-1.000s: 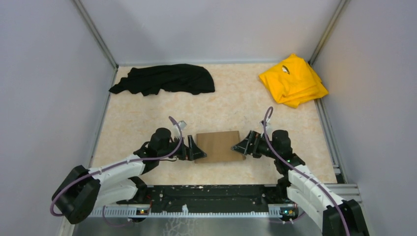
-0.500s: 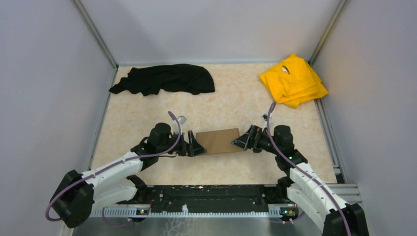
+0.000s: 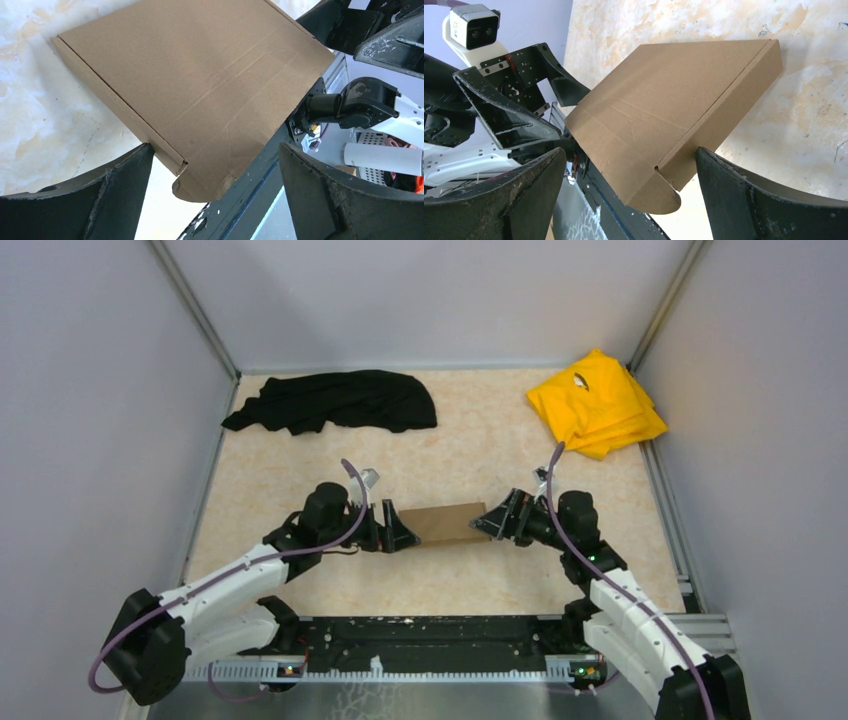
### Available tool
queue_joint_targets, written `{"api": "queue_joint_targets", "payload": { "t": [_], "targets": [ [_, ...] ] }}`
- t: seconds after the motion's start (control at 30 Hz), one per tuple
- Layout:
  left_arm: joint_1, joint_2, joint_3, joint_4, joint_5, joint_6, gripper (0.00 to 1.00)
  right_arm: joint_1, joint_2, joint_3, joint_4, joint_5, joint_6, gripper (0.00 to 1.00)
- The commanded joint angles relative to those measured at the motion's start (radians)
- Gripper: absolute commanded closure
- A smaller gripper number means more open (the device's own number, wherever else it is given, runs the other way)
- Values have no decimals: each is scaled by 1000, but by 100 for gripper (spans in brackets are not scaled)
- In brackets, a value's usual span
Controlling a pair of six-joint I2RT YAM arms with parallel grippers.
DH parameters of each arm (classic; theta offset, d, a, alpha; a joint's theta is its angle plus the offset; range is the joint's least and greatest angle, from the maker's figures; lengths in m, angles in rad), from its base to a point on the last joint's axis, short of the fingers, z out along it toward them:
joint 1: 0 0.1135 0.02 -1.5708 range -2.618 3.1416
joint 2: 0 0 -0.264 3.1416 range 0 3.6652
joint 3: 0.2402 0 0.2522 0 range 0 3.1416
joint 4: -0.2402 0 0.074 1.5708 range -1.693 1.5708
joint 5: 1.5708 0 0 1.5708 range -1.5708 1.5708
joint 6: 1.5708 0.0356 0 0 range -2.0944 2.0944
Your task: Fold the paper box
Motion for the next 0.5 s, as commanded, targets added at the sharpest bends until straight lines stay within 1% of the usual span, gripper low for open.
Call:
{"api": "queue_joint_targets", "payload": {
  "t": [0.0,0.47],
  "targets": [
    [-13,-24,80,72,50,7,1,15,-2,81,75,-103,56,1],
    [-13,-20,146,34,38,11,1,15,21,93,117,-118,97,1]
  ]
}}
